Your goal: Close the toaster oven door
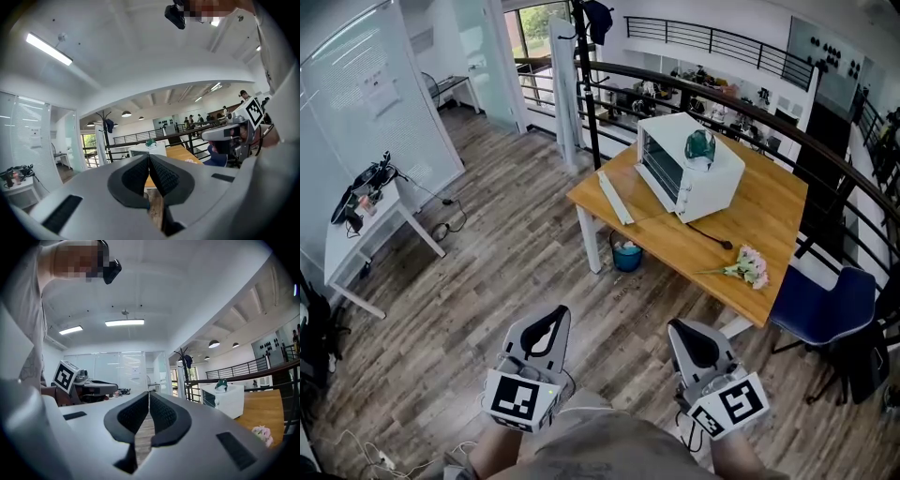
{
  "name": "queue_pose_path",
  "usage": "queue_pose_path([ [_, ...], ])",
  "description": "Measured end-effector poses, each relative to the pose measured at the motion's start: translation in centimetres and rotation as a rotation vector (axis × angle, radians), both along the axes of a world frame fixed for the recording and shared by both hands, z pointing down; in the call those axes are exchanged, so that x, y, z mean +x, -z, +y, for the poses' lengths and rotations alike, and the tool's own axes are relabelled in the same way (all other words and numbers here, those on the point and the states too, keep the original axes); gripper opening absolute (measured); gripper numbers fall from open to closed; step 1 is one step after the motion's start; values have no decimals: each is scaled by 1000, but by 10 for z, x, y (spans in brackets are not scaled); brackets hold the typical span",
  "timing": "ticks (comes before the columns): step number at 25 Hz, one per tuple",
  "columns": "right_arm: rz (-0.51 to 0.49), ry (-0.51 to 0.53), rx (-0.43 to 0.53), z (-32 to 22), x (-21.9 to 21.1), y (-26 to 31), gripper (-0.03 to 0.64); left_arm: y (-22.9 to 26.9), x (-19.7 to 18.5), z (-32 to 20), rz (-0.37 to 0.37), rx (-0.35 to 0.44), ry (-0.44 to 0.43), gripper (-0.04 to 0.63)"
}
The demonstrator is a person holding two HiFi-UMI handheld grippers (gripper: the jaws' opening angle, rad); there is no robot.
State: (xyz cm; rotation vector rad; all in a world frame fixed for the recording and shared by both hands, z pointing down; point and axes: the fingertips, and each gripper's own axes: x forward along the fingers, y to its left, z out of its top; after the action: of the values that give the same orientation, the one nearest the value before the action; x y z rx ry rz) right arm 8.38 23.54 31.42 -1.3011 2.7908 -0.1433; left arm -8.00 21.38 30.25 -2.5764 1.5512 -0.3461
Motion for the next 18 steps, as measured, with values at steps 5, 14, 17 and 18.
queue_pose_path([
  [5, -97, -51, 1, -16, 12, -1, 49, -1, 7, -10, -11, 17, -9, 20],
  [14, -110, -91, -75, -75, 14, -37, 195, -30, 2, -70, 12, -26, 21, 20],
  [17, -95, -113, -115, -106, 12, -61, 198, -47, 2, -99, 9, -50, 1, 20],
  [18, -95, -119, -133, -118, 10, -68, 199, -52, 1, -110, 7, -65, -5, 20],
])
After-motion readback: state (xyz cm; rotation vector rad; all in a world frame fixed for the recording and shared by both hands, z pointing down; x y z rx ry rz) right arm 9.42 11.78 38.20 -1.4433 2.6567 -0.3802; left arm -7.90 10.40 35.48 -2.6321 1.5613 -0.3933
